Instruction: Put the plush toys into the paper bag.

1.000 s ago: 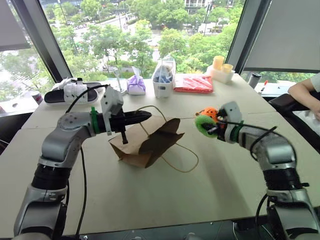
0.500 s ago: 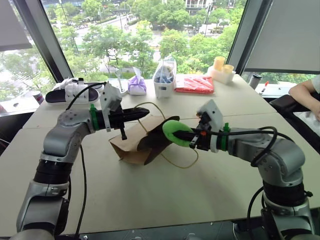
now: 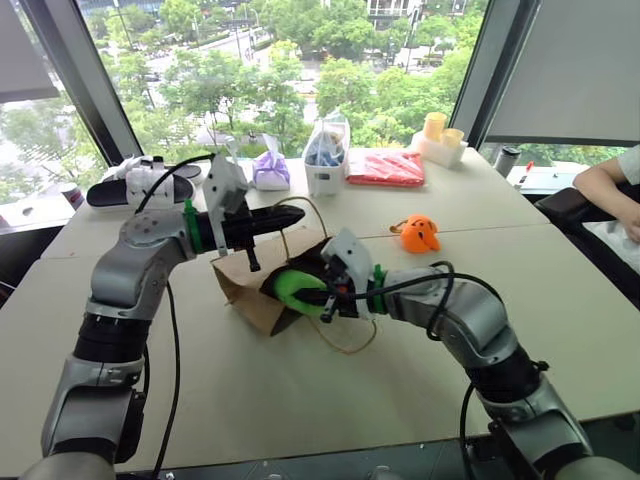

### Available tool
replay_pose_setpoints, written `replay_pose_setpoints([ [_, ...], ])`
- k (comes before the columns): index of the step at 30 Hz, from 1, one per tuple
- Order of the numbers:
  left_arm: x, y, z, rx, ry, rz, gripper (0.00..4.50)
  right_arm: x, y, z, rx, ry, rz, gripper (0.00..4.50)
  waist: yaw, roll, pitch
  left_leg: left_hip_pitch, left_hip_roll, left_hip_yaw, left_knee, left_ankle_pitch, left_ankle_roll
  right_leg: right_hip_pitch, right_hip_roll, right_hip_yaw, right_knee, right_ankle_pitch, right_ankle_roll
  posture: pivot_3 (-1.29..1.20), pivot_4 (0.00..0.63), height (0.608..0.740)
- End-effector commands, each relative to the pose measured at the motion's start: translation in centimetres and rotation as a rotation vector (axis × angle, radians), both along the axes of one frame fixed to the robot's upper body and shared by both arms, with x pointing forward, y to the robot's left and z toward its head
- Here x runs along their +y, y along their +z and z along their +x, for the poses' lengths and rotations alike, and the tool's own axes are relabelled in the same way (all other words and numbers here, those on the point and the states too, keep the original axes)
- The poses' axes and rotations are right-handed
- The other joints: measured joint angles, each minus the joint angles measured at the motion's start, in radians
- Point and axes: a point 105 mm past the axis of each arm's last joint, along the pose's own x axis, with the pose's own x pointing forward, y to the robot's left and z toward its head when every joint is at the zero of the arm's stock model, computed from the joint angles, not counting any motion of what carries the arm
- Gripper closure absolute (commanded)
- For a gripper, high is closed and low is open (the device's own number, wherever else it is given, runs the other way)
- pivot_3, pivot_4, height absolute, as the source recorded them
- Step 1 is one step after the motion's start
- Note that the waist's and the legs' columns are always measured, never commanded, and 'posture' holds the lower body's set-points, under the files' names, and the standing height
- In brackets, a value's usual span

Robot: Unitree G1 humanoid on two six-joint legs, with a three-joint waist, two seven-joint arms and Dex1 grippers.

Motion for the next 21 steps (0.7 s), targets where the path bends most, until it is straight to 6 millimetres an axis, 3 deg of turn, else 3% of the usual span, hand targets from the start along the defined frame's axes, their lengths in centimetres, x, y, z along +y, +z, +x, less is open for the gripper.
replay_pose_setpoints([
  [1, 0.2, 1.4, -1.1, -0.023, -0.023, -0.032, 4.50, 1.4, 1.1, 1.4, -0.074, 0.019, 0.014, 4.46, -0.001, 0.000, 0.000, 0.000, 0.000, 0.000, 0.000, 0.000, 0.000, 0.000, 0.000, 0.000, 0.000, 0.000, 0.000, 0.00, 0.150, 0.740],
  [7, 0.3, 1.6, -1.7, 0.006, -0.032, -0.049, 4.50, 1.6, 1.3, 4.0, -0.173, -0.028, -0.034, 4.46, -0.001, 0.000, 0.000, 0.000, 0.000, 0.000, 0.000, 0.001, -0.001, 0.000, 0.000, 0.000, 0.000, 0.000, 0.000, 0.00, 0.150, 0.740],
  [16, 0.5, 2.1, -1.5, 0.003, -0.002, -0.094, 4.50, 3.9, 2.2, 3.8, -0.197, 0.004, 0.027, 4.46, -0.014, 0.000, 0.000, 0.000, 0.000, -0.002, -0.002, 0.002, -0.003, -0.002, 0.000, 0.000, 0.001, 0.000, 0.000, 0.00, 0.150, 0.740],
  [21, 0.5, 2.3, -1.4, 0.007, 0.005, -0.114, 4.50, 4.5, 2.5, 3.4, -0.202, 0.010, 0.048, 2.19, -0.023, 0.000, 0.000, 0.000, 0.000, -0.003, -0.002, 0.002, -0.003, -0.002, 0.000, 0.000, 0.001, 0.000, 0.000, 0.00, 0.150, 0.740],
])
